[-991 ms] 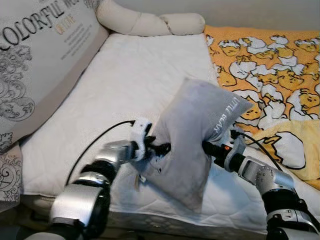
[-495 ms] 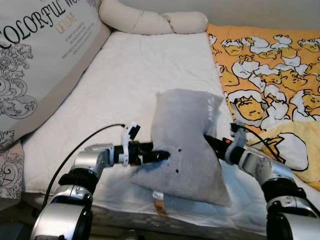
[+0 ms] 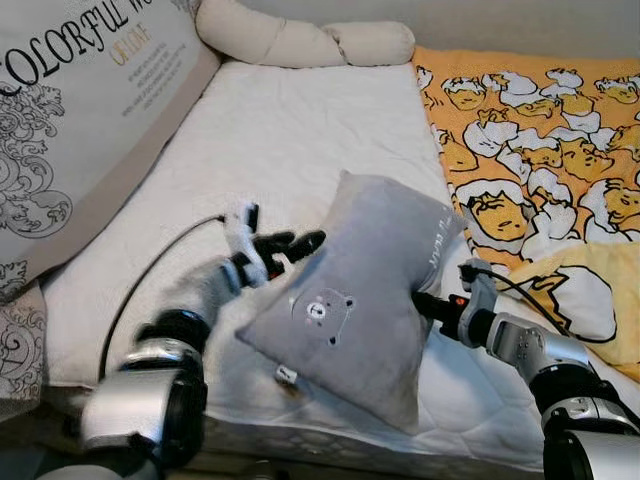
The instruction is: Clean up the room
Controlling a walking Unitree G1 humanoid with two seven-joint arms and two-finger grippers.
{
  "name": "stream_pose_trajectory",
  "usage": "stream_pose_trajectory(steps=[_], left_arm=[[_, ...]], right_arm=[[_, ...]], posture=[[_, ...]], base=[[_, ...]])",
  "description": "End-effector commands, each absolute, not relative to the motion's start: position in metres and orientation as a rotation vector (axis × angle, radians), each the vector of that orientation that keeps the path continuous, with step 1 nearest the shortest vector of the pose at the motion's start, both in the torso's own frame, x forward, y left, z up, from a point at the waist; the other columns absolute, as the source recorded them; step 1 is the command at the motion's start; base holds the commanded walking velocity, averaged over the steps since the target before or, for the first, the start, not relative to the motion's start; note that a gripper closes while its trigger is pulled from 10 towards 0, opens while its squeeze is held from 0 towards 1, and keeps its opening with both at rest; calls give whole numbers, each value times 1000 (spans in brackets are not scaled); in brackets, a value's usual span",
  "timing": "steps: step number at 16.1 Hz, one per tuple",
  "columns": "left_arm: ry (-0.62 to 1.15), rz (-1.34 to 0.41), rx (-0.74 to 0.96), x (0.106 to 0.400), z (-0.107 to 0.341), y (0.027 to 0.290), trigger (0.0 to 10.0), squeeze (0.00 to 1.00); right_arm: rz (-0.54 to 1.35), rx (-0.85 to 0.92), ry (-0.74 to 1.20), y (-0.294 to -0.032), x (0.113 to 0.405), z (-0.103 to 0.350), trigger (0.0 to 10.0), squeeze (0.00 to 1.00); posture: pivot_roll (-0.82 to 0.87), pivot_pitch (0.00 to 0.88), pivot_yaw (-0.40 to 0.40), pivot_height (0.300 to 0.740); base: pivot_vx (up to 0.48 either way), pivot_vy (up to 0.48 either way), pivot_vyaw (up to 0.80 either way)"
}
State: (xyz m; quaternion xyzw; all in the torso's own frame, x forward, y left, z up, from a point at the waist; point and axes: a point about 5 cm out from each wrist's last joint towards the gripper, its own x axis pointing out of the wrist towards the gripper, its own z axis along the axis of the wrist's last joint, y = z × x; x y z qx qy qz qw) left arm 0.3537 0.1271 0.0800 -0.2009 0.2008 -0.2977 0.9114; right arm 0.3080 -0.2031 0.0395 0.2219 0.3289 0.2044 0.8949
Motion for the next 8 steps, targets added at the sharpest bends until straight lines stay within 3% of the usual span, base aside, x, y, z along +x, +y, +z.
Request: stream_pose_trajectory(steps=[1,5,7,8], left_arm=[[459,-576,-379,348,68,128,10000,1000],[559,-858,-533,325,54,90,10000,1000],[605,-916,-462,315,44,80,10000,1000],[621,-916,-433,313,40,80,10000,894]], right_arm=[[407,459,694,-207,305,36,0,0],[411,476,697,-206,302,33,0,0],[427,485,702,-199,301,30,0,0],[441,484,705,-194,301,29,0,0]], posture=[[-64,0,21,740],[-81,0,32,740],[-76,0,21,740],[-72,0,17,740]], base=[[0,0,0],[0,0,0],[0,0,0],[0,0,0]])
